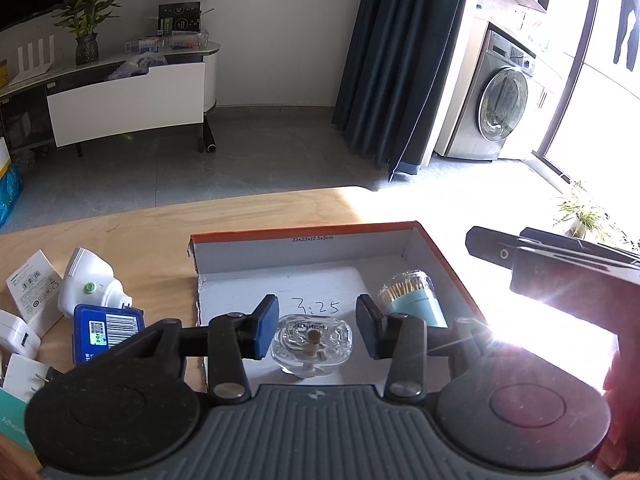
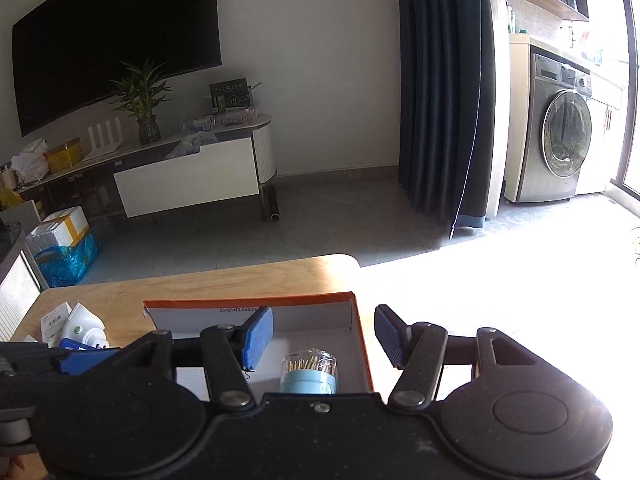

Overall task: Organize rigid objects
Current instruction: 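Lower the toothpick container into the tray and open the right gripper while the left releases the bottle, then withdraw both grippers from the tray back toward the remaining objects, then grasp the teal Adhesive Bandages box with the left gripper while the right approaches the blue box, then grasp the blue box with the right gripper while the left lifts the bandage box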

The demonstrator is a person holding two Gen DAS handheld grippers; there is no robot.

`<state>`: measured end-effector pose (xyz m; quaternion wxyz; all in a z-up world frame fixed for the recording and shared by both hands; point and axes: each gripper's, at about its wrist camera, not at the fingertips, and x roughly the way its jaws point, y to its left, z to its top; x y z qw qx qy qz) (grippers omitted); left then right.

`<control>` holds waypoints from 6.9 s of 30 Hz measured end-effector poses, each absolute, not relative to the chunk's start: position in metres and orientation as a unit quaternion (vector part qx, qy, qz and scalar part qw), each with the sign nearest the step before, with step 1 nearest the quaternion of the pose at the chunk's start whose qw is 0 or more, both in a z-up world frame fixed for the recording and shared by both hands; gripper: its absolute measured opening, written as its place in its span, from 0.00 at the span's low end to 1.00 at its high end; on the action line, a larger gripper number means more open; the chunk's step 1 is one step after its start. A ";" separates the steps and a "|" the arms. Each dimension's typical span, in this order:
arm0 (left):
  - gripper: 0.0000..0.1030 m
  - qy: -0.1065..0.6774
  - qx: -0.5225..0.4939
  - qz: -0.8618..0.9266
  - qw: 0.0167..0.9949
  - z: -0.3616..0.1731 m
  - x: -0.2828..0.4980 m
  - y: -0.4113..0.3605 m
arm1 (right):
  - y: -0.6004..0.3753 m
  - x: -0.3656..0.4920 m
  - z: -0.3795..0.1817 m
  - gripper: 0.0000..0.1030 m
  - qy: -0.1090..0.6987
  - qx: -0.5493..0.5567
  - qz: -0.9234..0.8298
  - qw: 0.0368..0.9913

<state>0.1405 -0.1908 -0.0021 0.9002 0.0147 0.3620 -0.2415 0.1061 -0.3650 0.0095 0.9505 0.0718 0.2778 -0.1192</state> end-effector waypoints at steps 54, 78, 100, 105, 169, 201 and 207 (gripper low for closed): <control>1.00 0.369 0.056 -0.114 0.921 0.017 0.085 -0.092 | -0.265 0.060 0.030 0.87 0.300 0.059 -0.021 0.952; 1.00 0.386 0.023 -0.079 0.919 0.007 0.078 -0.033 | -0.209 0.073 0.022 0.87 0.322 0.034 0.040 0.945; 1.00 0.414 -0.023 -0.044 0.909 -0.022 0.081 0.027 | -0.188 0.081 0.005 0.87 0.345 0.029 0.061 0.936; 1.00 0.418 -0.041 -0.038 0.907 -0.025 0.088 0.036 | -0.186 0.084 -0.002 0.87 0.354 0.032 0.067 0.932; 1.00 0.344 -0.056 0.058 0.936 -0.019 0.090 0.063 | -0.227 0.077 -0.012 0.87 0.351 0.077 0.043 0.932; 0.70 0.381 0.022 -0.086 0.920 -0.055 0.103 0.061 | -0.187 0.203 -0.056 0.88 0.430 0.089 0.084 0.895; 0.70 0.368 0.030 -0.080 0.926 -0.059 0.107 0.057 | -0.191 0.228 -0.076 0.81 0.454 0.141 0.084 0.876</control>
